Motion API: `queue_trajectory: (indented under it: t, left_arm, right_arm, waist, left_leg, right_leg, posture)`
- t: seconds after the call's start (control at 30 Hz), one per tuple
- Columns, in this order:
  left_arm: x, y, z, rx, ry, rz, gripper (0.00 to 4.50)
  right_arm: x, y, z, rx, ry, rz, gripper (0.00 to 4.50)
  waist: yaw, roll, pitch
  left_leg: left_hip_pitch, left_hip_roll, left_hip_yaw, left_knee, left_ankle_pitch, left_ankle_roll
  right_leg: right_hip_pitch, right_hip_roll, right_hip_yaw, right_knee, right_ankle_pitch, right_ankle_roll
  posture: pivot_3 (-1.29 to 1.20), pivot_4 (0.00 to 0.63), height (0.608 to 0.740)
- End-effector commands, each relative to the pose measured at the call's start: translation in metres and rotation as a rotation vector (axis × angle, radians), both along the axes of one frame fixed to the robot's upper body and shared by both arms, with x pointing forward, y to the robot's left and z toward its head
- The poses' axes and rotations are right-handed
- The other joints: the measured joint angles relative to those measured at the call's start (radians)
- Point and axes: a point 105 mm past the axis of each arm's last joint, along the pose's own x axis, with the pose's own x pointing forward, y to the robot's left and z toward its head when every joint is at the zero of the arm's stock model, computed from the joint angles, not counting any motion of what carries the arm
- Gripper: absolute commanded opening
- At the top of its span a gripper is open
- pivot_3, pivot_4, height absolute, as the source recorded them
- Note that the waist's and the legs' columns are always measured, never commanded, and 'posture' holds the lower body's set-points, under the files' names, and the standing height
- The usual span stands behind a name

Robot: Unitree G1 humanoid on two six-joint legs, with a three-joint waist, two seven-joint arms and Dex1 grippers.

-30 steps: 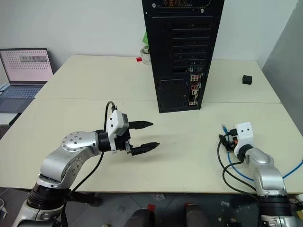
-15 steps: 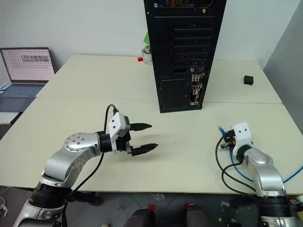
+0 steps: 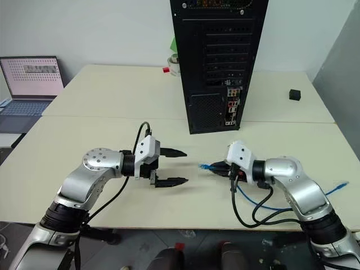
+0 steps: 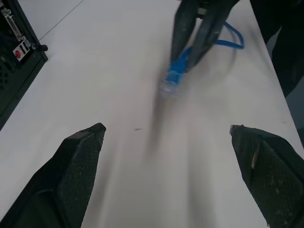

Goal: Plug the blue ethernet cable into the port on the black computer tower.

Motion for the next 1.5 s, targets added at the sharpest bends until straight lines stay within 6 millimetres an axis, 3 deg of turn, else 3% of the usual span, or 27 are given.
queue_trajectory:
  t: [0.03,0.3,0.67,0.97,1.17,1.23,1.5]
  left_arm:
    - [-0.001,-0.008,0.007,-0.001,-0.049,-0.044,4.5]
    - [-0.011,-0.014,0.006,0.003,-0.022,-0.113,4.5]
    - [-0.013,-0.016,-0.001,0.024,-0.004,-0.135,2.46]
    - [-0.013,-0.015,-0.005,0.036,-0.011,-0.135,0.45]
    - [-0.011,-0.014,-0.007,0.046,-0.03,-0.128,0.27]
    - [-0.011,-0.013,-0.008,0.051,-0.042,-0.131,0.27]
    - [-0.014,-0.013,-0.011,0.062,-0.139,-0.162,0.27]
  right_arm:
    - [-0.004,0.009,0.01,-0.019,-0.038,0.069,0.02]
    - [-0.002,0.015,0.01,-0.046,-0.052,0.1,0.02]
    - [-0.002,0.021,0.011,-0.061,-0.079,0.115,0.02]
    - [-0.003,0.025,0.014,-0.058,-0.083,0.121,0.01]
    - [-0.006,0.026,0.014,-0.064,-0.066,0.135,0.01]
    - [-0.006,0.025,0.013,-0.084,-0.068,0.141,0.72]
    - [0.002,0.005,0.028,-0.075,-0.063,0.096,2.5]
  waist:
    - [0.0,0.0,0.0]
    - [0.0,0.0,0.0]
    - [0.0,0.0,0.0]
    - [0.0,0.0,0.0]
    - [0.0,0.0,0.0]
    - [0.0,0.0,0.0]
    - [0.001,0.0,0.0]
  left_leg:
    - [0.0,0.0,-0.001,0.0,0.0,0.0]
    - [0.0,0.0,-0.003,0.0,0.0,0.0]
    - [0.0,0.0,-0.003,0.0,0.0,0.0]
    - [0.0,0.0,-0.004,0.0,0.0,0.0]
    - [0.0,0.0,-0.004,0.0,0.0,0.0]
    - [0.0,0.0,-0.004,0.0,0.0,0.0]
    - [0.0,0.0,-0.004,0.0,0.0,0.0]
  right_leg:
    - [0.0,0.0,0.0,0.0,0.0,0.0]
    - [0.0,0.0,-0.001,0.0,0.0,0.0]
    - [0.0,0.0,-0.001,0.0,0.0,0.0]
    - [0.0,0.0,-0.001,0.0,0.0,0.0]
    - [0.0,0.0,-0.001,0.0,0.0,0.0]
    - [0.0,0.0,-0.001,0.0,0.0,0.0]
    - [0.0,-0.001,-0.001,0.0,0.0,0.0]
  posture:
    - [0.0,0.15,0.74]
    - [0.0,0.15,0.74]
    - [0.0,0.15,0.74]
    - [0.0,0.15,0.74]
    - [0.0,0.15,0.74]
    - [0.0,0.15,0.74]
    - [0.0,0.15,0.74]
